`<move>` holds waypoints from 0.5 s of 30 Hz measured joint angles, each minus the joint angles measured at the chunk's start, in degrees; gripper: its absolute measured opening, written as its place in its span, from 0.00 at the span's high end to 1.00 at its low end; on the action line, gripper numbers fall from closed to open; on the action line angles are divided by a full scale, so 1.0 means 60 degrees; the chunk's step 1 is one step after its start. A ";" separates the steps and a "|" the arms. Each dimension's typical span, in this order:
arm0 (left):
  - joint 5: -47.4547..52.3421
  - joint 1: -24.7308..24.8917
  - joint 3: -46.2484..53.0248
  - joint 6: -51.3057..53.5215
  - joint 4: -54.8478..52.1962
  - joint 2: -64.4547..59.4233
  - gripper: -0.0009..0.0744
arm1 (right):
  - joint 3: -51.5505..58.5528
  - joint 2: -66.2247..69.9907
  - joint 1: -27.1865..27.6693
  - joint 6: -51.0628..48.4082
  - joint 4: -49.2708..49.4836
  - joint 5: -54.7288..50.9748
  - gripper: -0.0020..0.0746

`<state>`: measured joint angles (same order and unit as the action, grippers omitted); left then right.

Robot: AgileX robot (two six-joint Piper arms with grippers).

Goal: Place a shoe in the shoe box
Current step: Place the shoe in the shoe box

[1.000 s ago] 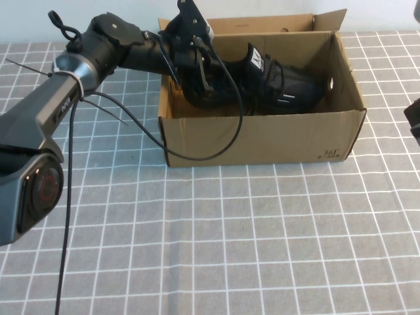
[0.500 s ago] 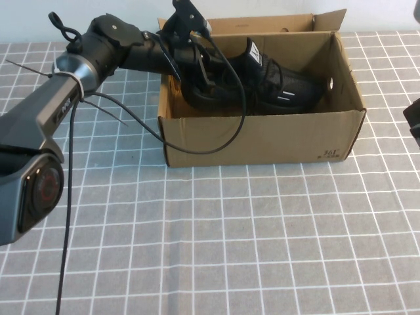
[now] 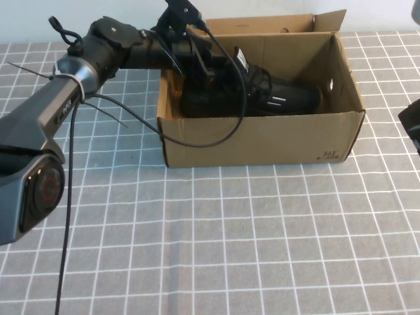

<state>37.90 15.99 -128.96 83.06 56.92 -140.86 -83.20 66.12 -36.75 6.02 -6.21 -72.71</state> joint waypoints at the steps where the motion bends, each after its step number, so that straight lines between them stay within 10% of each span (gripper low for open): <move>1: 0.0000 0.0000 0.0000 -0.0035 0.0000 0.0000 0.54 | 0.0000 0.0000 0.0000 0.0000 0.0000 0.0000 0.99; 10: 0.0066 0.0000 0.0000 -0.2279 -0.0288 0.0621 0.56 | 0.0000 0.0000 0.0000 0.0000 -0.0045 0.0000 0.99; 15: 0.0894 0.0000 0.0000 -0.5152 -0.2577 0.1668 0.79 | 0.0000 0.0000 0.0000 0.0000 -0.0398 0.0000 0.99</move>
<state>43.26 15.99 -128.96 52.15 41.45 -130.85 -83.20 66.12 -36.75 6.02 -8.60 -72.71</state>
